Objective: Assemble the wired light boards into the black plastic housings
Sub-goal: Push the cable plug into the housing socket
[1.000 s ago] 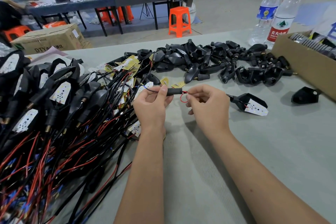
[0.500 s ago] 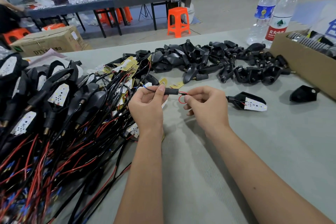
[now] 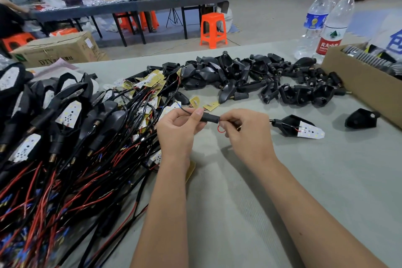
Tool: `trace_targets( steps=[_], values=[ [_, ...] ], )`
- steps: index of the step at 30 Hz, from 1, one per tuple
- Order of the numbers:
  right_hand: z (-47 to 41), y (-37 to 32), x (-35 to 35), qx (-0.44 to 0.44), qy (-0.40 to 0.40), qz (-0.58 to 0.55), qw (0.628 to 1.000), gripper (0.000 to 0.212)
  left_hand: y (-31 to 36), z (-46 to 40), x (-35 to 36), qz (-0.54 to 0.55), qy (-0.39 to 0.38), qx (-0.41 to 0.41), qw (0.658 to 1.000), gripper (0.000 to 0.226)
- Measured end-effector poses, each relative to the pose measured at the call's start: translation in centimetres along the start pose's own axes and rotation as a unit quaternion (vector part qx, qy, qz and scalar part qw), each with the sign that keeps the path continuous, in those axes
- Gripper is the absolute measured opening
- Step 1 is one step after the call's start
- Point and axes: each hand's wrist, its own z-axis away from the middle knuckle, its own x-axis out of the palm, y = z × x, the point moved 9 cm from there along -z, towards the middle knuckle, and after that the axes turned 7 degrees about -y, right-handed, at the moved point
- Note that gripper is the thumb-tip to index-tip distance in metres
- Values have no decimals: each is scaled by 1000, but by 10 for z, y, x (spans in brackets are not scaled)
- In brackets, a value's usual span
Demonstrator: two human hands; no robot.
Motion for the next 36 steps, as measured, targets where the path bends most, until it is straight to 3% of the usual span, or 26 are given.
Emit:
trace_targets(
  steps=[2, 5, 9, 12, 19, 23, 28, 33, 36],
  values=[
    [1, 6, -5, 40, 39, -54, 997, 15, 2, 0, 2, 10, 3, 10, 1000, 10],
    [6, 3, -9, 48, 88, -21, 995, 20, 5, 1, -3, 27, 40, 24, 999, 8],
    [6, 4, 3, 52, 48, -24, 997, 15, 2, 1, -9, 59, 70, 19, 996, 13],
    [6, -1, -1, 18, 67, -12, 998, 8, 0, 1, -8, 56, 58, 15, 997, 12],
    [6, -15, -2, -60, 49, 54, 996, 10, 8, -3, -12, -25, 24, 42, 999, 11],
    [2, -14, 5, -80, -11, 88, 993, 11, 8, -4, -9, -68, -5, 33, 997, 18],
    [-3, 22, 3, 47, -24, -117, 992, 12, 2, -4, -10, 25, -6, -20, 999, 9],
    [-1, 15, 3, 29, -21, -151, 988, 18, 0, -1, -12, 46, 21, -26, 998, 20],
    [0, 18, 6, 62, -18, -184, 981, 19, -3, 0, -11, 85, 15, -46, 995, 13]
  ],
)
